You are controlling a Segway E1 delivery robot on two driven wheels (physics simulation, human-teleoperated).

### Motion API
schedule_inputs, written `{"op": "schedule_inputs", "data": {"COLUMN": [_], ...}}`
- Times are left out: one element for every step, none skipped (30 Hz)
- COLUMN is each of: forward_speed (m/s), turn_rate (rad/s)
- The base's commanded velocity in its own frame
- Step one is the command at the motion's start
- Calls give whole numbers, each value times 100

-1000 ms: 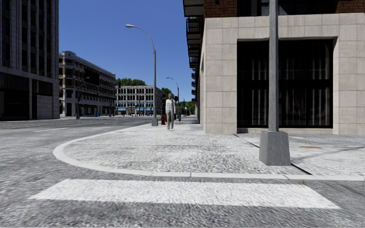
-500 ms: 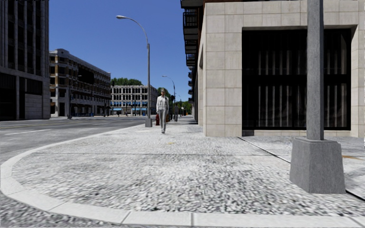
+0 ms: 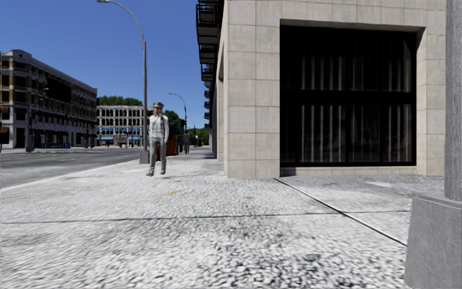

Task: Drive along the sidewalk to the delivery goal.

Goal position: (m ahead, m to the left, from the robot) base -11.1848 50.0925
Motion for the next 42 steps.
{"op": "schedule_inputs", "data": {"forward_speed": [200, 200, 200, 200, 200, 200, 200, 200, 200, 200, 200, 200, 200, 197, 192, 192, 190, 190, 189, 189, 189, 187, 181, 179, 178, 176, 173, 170, 167, 166, 164, 163, 162, 162, 162, 162, 162, 162, 161, 161, 158, 154], "turn_rate": [0, 0, 0, 0, 0, 0, 0, 0, 0, 0, 0, 0, 0, 0, 0, 0, 0, 0, 0, 0, 0, 0, 0, 0, 0, 0, 0, 4, 10, 16, 19, 22, 23, 24, 24, 24, 25, 25, 29, 29, 31, 34]}}
